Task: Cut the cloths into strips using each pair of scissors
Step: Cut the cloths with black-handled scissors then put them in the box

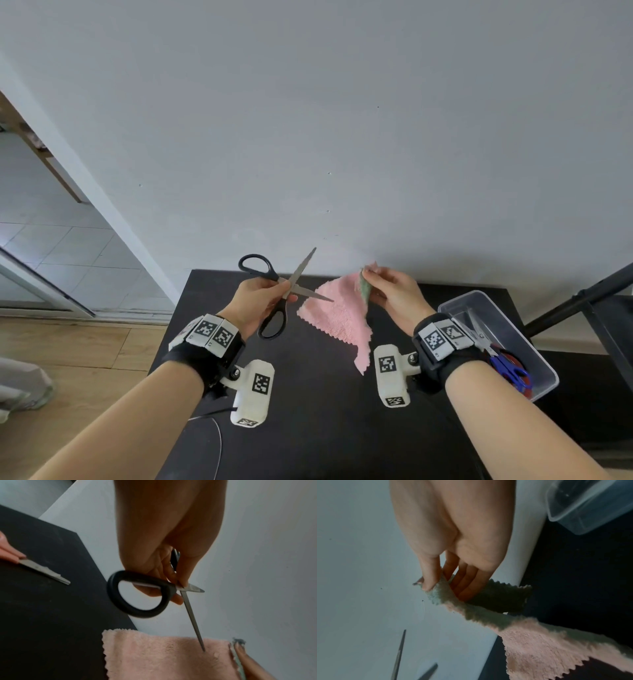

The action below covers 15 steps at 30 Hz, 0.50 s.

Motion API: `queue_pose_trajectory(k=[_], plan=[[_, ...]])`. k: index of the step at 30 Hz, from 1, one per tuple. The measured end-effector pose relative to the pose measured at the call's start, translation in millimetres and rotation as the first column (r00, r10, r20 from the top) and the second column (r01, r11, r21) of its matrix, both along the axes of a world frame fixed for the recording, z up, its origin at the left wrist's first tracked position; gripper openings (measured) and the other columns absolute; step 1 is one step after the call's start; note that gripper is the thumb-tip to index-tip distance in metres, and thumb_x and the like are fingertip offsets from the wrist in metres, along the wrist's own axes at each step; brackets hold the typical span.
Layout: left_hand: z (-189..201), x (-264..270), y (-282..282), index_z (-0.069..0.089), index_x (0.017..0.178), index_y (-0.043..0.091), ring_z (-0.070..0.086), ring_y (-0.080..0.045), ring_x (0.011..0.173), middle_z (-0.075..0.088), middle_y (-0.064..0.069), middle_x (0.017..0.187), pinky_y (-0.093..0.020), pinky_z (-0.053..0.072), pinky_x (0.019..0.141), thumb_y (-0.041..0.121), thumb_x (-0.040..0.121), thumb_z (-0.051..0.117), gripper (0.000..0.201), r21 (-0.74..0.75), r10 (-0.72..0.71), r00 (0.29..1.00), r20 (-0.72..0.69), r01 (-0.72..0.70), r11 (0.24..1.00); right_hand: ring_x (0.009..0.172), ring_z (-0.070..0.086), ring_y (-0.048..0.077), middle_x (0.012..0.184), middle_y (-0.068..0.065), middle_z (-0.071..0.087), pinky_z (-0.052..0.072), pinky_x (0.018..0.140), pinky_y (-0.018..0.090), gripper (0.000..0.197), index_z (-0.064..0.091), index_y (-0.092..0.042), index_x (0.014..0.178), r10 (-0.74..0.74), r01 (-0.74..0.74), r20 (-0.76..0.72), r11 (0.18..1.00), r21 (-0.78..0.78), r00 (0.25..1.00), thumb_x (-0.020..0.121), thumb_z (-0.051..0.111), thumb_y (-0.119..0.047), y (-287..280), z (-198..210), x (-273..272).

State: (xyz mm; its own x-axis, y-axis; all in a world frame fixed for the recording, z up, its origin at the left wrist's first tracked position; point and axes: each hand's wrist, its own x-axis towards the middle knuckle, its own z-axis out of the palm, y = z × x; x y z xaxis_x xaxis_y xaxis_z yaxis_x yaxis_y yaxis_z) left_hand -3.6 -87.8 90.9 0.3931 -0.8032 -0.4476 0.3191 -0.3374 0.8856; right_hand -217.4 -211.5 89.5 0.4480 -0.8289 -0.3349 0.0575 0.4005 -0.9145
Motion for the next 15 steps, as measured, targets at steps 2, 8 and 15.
queue_pose_trajectory(k=[2, 8, 15], plan=[[1, 1, 1, 0.064, 0.091, 0.0, 0.067, -0.015, 0.065, 0.07, -0.016, 0.082, -0.016, 0.047, 0.056, 0.006, 0.089, 0.064, 0.007, 0.023, -0.035, 0.995, 0.096, 0.032, 0.999, 0.078, 0.064, 0.013, 0.088, 0.005, 0.068, 0.05, 0.066, 0.019, 0.01, 0.067, -0.005, 0.097, 0.047, -0.058, -0.101, 0.993, -0.102, 0.994, 0.089, 0.063, -0.009, -4, 2, -1], [2, 3, 2, 0.074, 0.084, 0.005, 0.066, -0.015, 0.072, 0.072, -0.018, 0.078, -0.025, 0.051, 0.083, 0.007, 0.082, 0.072, 0.004, 0.145, -0.277, 0.897, 0.345, 0.241, 0.96, 0.072, 0.064, 0.016, 0.078, 0.002, 0.07, 0.051, 0.071, 0.028, 0.001, 0.071, -0.015, 0.083, 0.124, -0.271, -0.375, 0.887, -0.373, 0.919, 0.083, 0.072, -0.016, -10, 21, 13], [11, -7, -3, 0.076, 0.082, 0.001, 0.058, 0.0, 0.061, 0.07, -0.004, 0.063, -0.004, 0.044, 0.061, 0.011, 0.079, 0.074, 0.011, 0.218, -0.405, 0.799, 0.445, 0.342, 0.914, 0.06, 0.054, -0.012, 0.059, -0.024, 0.064, 0.037, 0.064, 0.004, 0.006, 0.076, -0.01, 0.086, 0.392, -0.679, -0.592, 0.615, -0.4, 0.704, 0.083, 0.072, -0.013, 10, 27, 43]])
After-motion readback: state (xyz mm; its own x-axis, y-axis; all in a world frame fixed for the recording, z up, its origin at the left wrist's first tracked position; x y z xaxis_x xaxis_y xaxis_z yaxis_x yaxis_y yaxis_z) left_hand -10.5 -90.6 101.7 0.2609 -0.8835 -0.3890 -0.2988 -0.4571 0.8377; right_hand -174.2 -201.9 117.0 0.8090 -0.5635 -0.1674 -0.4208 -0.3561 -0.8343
